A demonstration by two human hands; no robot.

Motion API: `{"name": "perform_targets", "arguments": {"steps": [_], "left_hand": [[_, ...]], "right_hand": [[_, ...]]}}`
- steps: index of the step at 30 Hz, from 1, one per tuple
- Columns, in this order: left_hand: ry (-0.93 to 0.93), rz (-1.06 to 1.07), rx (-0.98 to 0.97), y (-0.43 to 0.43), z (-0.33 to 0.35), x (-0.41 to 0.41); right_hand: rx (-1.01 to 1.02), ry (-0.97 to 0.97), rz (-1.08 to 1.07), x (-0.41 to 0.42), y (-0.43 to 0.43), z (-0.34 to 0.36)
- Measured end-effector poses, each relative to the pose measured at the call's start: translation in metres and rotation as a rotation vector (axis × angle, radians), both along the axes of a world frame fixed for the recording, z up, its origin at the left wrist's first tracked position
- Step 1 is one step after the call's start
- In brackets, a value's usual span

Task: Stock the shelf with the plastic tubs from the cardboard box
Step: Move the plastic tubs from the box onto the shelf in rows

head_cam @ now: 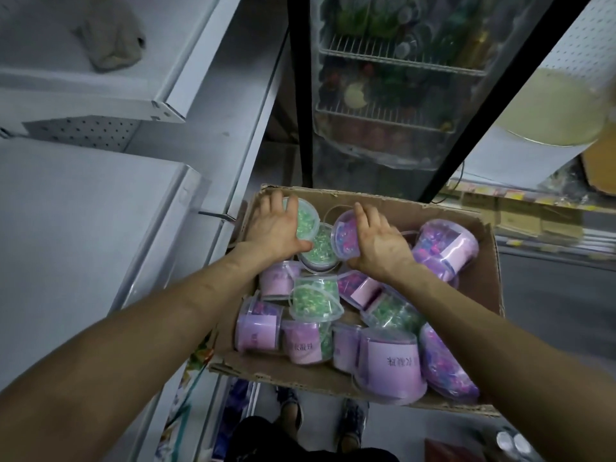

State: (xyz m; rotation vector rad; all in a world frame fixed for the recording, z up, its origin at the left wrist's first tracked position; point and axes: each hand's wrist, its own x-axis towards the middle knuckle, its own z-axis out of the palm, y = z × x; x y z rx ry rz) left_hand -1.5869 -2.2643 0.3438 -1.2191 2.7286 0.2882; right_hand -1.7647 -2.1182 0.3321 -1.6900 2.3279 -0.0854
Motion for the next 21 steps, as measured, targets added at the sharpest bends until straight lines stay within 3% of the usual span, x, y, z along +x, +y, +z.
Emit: {"name": "perform_targets", "arguments": {"steps": [4, 9, 21], "left_hand": [[0.044, 0.028, 0.022, 0.003, 0.006, 0.004], [0.174, 0.038, 0.057, 0.012, 0.018, 0.024], [0.308, 0.172, 0.073, 0.065, 0.088, 0.071]], "right_hand": [[-0.049, 0.007, 0.018, -0.003, 0.004, -0.002], [-0.205, -0.229, -0.078, -0.012, 0.023, 0.012], [-0.249, -0.389, 0.078, -0.018, 0.046, 0.079]]}}
